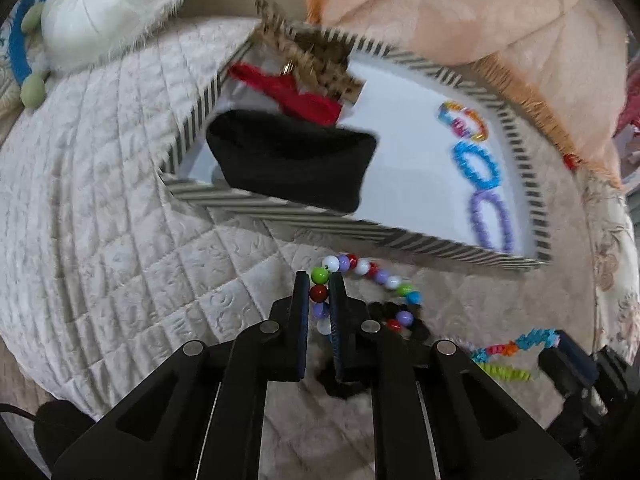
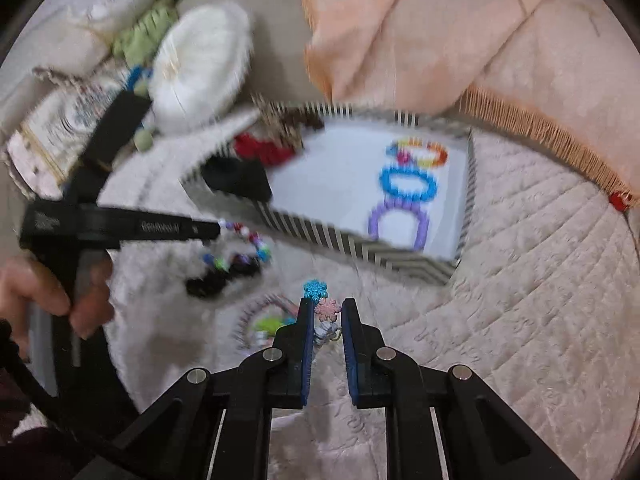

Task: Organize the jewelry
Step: 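Grasp the multicolor bead bracelet with the left tool while the right tool grasps the flower bracelet, then carry both bracelets into the tray and open both tools to release them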

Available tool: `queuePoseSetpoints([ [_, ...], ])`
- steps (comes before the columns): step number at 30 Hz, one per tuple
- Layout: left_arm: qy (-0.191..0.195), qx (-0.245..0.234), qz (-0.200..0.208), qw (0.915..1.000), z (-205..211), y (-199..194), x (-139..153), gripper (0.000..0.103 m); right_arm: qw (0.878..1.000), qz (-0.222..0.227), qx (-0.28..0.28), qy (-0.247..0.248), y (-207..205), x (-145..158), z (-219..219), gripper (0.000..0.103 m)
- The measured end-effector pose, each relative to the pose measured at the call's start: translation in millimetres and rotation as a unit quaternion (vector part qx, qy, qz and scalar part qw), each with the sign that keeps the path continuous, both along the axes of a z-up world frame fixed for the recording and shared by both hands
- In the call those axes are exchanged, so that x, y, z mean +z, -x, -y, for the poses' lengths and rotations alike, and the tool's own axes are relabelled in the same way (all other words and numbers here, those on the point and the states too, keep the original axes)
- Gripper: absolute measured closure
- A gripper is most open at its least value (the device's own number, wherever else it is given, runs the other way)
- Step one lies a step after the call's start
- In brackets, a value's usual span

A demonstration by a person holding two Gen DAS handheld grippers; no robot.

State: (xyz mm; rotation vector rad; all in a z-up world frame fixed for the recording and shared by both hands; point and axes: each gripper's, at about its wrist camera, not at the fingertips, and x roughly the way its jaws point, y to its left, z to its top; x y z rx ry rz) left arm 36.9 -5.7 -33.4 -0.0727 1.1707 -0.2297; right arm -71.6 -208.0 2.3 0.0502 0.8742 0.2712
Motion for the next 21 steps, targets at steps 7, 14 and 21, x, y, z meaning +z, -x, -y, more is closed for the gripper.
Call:
queuePoseSetpoints([
  [7,0.017,-0.016,0.049,0.9986,1,24,50,0.095,0.999,0.040,-0.002,-0.003,18,39,4,0.090],
  [14,0.021,-0.026,0.091,0.9953,-3,40,94,0.095,0.998,0.060,-0.004,-0.004,23,61,8,0.090],
  [21,0.017,-0.030,0.117,0.9926,1,42,118,0.095,0.997,0.073,-0.001,0.003,23,74,8,0.090],
])
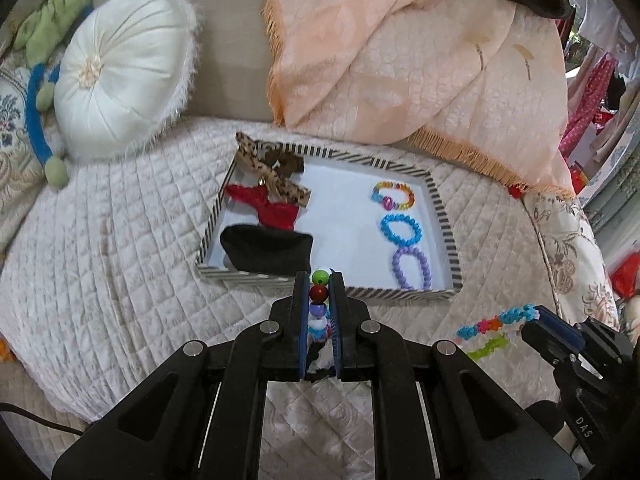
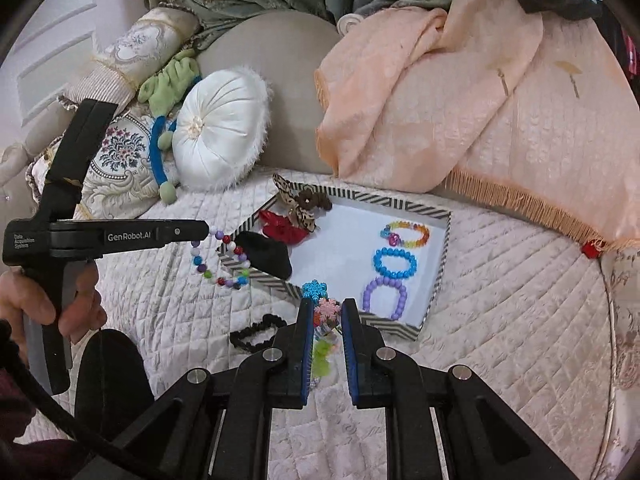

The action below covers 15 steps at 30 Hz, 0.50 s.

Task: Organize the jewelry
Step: 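Carry both bracelets into the tray and open both tools to release them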

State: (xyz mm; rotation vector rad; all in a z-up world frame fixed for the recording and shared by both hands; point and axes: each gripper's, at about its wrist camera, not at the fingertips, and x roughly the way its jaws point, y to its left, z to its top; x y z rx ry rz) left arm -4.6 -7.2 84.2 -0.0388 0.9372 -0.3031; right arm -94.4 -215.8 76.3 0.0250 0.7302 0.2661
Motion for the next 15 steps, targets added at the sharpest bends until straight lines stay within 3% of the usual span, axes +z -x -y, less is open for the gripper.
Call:
queuePoseSetpoints([
  [15,-0.033,-0.011,0.022,0.9991,28,-25,11,0.095,1.000,-0.003,-0.012,0.013,-33,3,10,0.090],
])
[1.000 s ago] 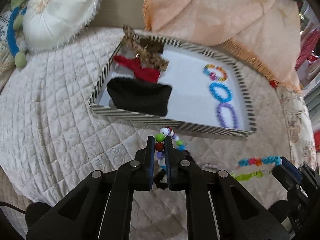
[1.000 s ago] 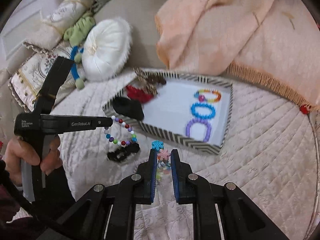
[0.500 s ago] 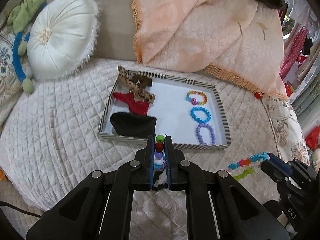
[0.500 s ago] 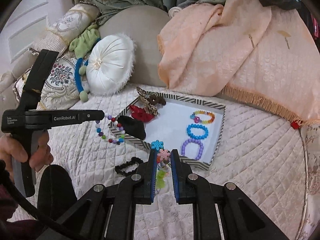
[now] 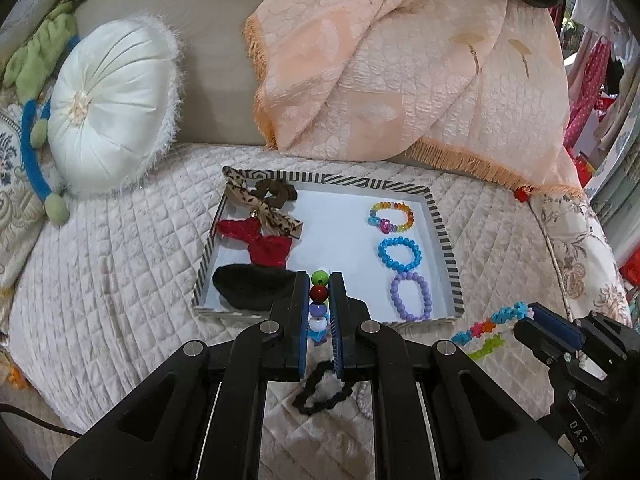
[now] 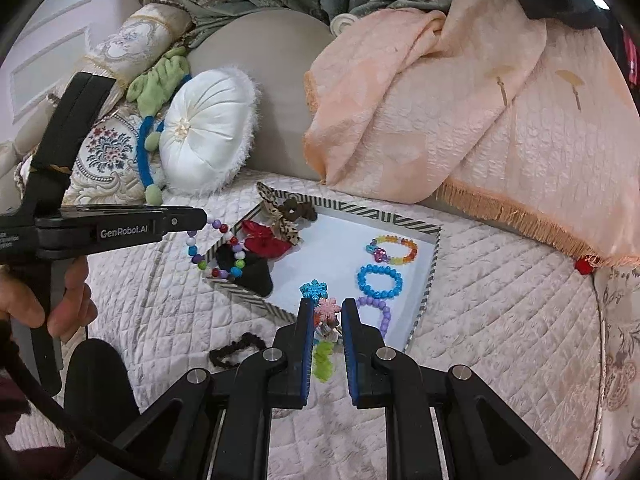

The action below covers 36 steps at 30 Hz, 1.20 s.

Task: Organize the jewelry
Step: 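Carry both bracelets into the tray and open both tools to release them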

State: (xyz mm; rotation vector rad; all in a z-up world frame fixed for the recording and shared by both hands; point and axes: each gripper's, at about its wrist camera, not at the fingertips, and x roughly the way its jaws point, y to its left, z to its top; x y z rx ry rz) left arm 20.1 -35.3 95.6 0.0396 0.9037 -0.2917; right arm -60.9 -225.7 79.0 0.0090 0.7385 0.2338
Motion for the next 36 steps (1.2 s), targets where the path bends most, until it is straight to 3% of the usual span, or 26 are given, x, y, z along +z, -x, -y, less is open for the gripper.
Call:
queuePoseSetpoints([
  [8,-0.016,-0.004,-0.010,0.9998,23,-31,-13,0.095,1.000,-0.014,-0.007,0.000,-42,-7,14,0.090],
  [16,-0.026,0.002,-0.032,0.9991,51,-84,-52,0.095,0.999,-0.041,-0.018,-0.007,-105,-25,22,0.090],
  [24,-0.036,0.044,-0.084,0.9948,26,-122,-104,0.095,0.998,-0.058,-0.004,-0.015,-174,-42,3,0.090],
  [31,-0.033,0.052,-0.099,0.9932,13,-124,-120,0.095,0.996,-0.073,0.005,-0.052,-229,-60,-20,0.090],
  [36,-0.032,0.050,-0.102,0.9930,13,-130,-126,0.094,0.992,-0.111,-0.041,-0.053,-264,-96,-6,0.090],
])
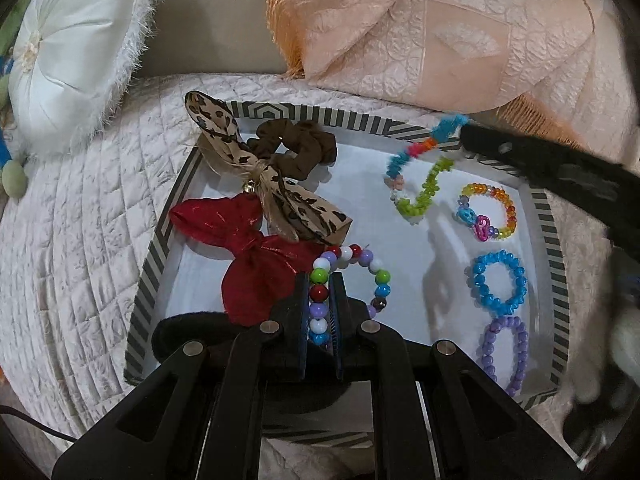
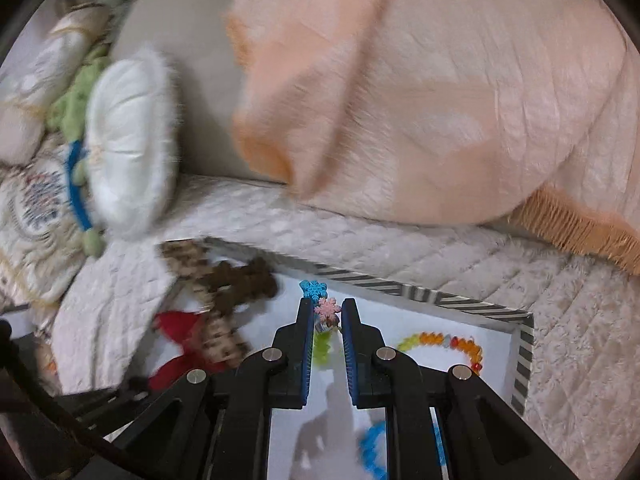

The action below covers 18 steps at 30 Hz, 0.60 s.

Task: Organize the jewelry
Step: 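Carry both bracelets into the tray and open both tools to release them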

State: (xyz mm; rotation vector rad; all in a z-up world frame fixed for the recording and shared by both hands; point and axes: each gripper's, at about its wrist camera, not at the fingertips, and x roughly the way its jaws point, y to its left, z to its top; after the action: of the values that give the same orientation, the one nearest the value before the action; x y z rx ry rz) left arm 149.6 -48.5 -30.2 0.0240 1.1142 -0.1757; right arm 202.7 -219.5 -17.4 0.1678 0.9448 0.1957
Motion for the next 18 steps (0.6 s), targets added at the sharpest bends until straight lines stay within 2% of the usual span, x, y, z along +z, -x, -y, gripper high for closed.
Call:
queuePoseSetpoints([
  [5,-0.003,-0.007,0.003,1.0000,5,-7,-4,0.094,0.999,-0.033,-0.008,0.010,-7,-33,6,0.090],
  [11,-0.012,-0.014,0.021,0.9996,9,-4,-3,0.092,0.999,-0.035,0.004,0.000,-2,-35,5,0.087],
  [12,-0.019,-0.014,0.027,0.9993,10,-2,-1,0.085,1.000,-0.029,0.002,0.003,1,-32,6,0.080],
  [13,-0.022,-0.015,0.031,0.9992,11,0,1,0.072,1.000,-0.024,-0.002,0.004,5,-28,9,0.071],
  [15,-0.015,-0.015,0.038,0.9990,10,4,6,0.054,1.000,-0.018,-0.006,-0.008,13,-23,14,0.069],
  [18,-0.005,-0.014,0.049,0.9987,9,15,15,0.053,1.000,-0.015,-0.012,-0.014,34,-14,24,0.069],
])
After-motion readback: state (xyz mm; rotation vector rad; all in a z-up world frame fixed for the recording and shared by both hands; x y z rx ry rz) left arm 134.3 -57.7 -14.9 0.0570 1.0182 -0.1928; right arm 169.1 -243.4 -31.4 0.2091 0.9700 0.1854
